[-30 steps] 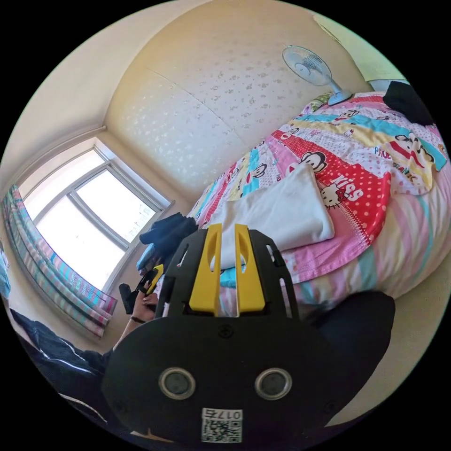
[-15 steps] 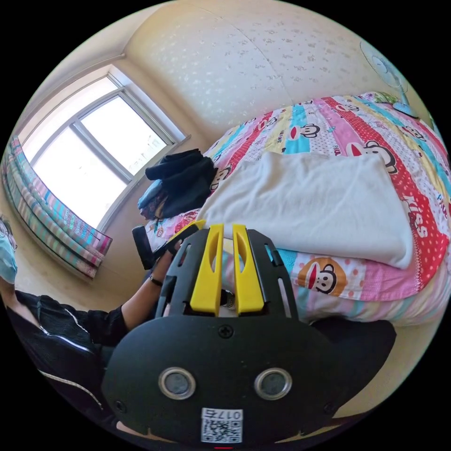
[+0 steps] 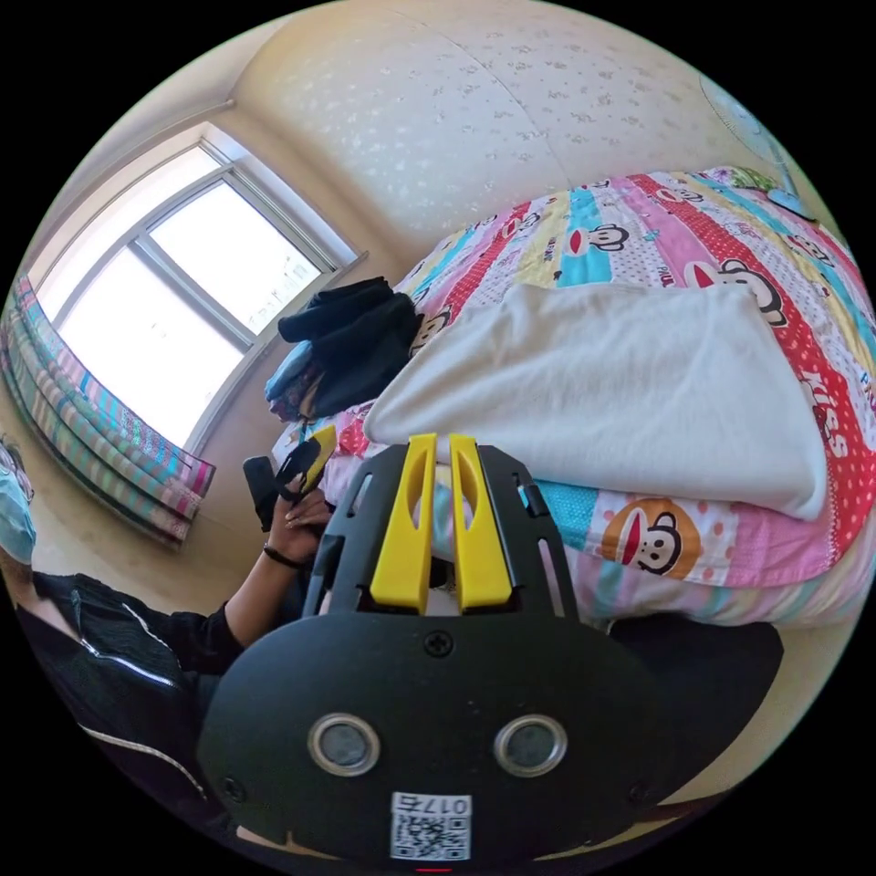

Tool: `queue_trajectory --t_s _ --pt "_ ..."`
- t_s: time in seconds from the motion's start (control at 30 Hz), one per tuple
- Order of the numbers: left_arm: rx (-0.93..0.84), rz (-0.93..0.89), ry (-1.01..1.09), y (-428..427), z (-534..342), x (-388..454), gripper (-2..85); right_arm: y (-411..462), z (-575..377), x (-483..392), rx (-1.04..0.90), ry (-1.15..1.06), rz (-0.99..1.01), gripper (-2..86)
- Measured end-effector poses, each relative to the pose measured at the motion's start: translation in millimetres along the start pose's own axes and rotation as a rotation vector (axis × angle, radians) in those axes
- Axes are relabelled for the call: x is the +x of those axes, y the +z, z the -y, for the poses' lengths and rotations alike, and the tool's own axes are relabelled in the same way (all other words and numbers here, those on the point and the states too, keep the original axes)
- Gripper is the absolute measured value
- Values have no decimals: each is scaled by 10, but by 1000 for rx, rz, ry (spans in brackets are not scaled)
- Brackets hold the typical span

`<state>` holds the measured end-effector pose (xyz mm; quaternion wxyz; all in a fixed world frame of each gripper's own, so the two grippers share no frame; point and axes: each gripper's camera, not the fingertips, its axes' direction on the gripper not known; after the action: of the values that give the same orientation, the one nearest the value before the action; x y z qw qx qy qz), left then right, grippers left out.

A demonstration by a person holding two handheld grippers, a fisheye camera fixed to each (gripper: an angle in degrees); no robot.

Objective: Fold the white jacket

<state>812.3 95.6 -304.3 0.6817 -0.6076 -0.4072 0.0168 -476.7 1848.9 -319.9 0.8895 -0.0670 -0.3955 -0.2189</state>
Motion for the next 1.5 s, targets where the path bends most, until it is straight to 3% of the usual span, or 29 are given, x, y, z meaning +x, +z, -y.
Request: queue_trajectory --t_s 0.07,0.13,0.23,0.3,0.4,0.43,0.47,0.57,0.73,0.97,1.1,1.17,1.27,1.4,1.5 --pt "11 43 -187 -92 -112 -275 -8 1 -43 60 7 27 -6 27" --pt "82 -22 -229 -194 -161 -377 -8 -32 -116 161 44 69 22 25" --pt "191 -142 -155 -319 -43 -231 -1 -106 -201 246 103 102 51 24" --pt "134 -95 -46 -285 93 15 15 -143 -249 214 135 79 25 22" --pt "-80 201 208 -25 247 640 15 -123 -307 1 153 -9 -128 19" --pt "-143 380 331 128 255 920 8 -76 -309 -110 151 -51 -210 15" --pt "-153 570 437 287 236 1155 -1 -44 -302 -163 150 -71 -252 14" --pt "-125 852 508 684 256 1388 -7 215 -187 -338 146 -156 -426 9" --pt "-394 679 334 1480 203 781 -8 1095 -58 -310 -91 -157 -593 7" --pt "-361 585 265 1379 327 681 -8 1392 -707 -604 229 -324 -851 7" --pt "-372 555 179 1169 685 700 -5 1230 -711 -415 277 -203 -680 12" --pt "-224 621 302 995 941 955 4 1107 -727 -280 309 -127 -562 17" --pt "-186 503 415 1013 1351 1114 50 945 -826 -183 391 -91 -424 36" --pt "-351 459 183 1377 1946 640 63 854 -920 -586 543 -221 -323 60" --pt "-391 439 56 1591 2250 140 56 1042 -835 -1036 434 -340 -283 71"
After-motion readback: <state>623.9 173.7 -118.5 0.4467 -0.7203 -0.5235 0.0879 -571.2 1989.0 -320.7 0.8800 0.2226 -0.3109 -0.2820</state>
